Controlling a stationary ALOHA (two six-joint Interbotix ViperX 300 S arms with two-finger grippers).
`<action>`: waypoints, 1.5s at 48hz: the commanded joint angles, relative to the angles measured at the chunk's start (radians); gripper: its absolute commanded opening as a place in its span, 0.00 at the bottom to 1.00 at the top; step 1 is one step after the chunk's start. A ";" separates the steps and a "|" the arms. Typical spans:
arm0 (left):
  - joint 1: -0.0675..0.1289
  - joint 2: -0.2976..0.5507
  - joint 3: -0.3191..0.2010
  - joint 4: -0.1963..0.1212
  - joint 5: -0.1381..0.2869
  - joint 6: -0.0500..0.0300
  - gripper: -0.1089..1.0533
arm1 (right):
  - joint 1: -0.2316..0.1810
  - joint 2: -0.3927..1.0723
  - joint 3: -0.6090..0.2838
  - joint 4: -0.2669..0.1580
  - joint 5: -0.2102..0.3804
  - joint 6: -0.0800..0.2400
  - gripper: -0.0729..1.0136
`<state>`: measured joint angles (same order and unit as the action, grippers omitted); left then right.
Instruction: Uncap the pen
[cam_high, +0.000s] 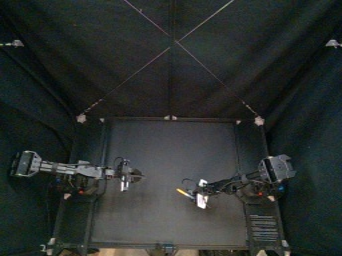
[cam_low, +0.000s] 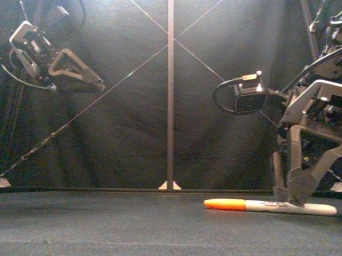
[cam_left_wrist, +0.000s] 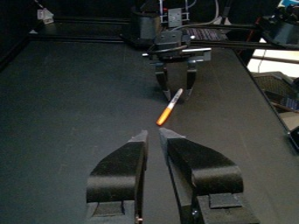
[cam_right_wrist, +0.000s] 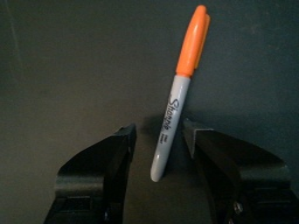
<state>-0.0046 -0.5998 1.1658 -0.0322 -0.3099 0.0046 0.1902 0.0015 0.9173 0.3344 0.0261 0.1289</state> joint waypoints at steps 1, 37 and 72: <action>0.003 0.000 -0.029 0.003 -0.008 0.0015 0.62 | -0.002 0.006 -0.018 0.000 0.011 0.003 0.82; 0.011 0.106 -0.106 -0.017 -0.049 0.0015 0.62 | -0.132 -0.086 -0.101 -0.301 0.064 0.002 0.50; 0.020 0.247 -0.195 -0.020 -0.035 -0.0046 0.86 | -0.233 -0.106 -0.325 -0.546 0.135 -0.005 0.50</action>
<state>0.0123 -0.3605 1.0017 -0.0476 -0.3451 0.0031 -0.0383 -0.1028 0.6366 -0.2010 0.1549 0.1243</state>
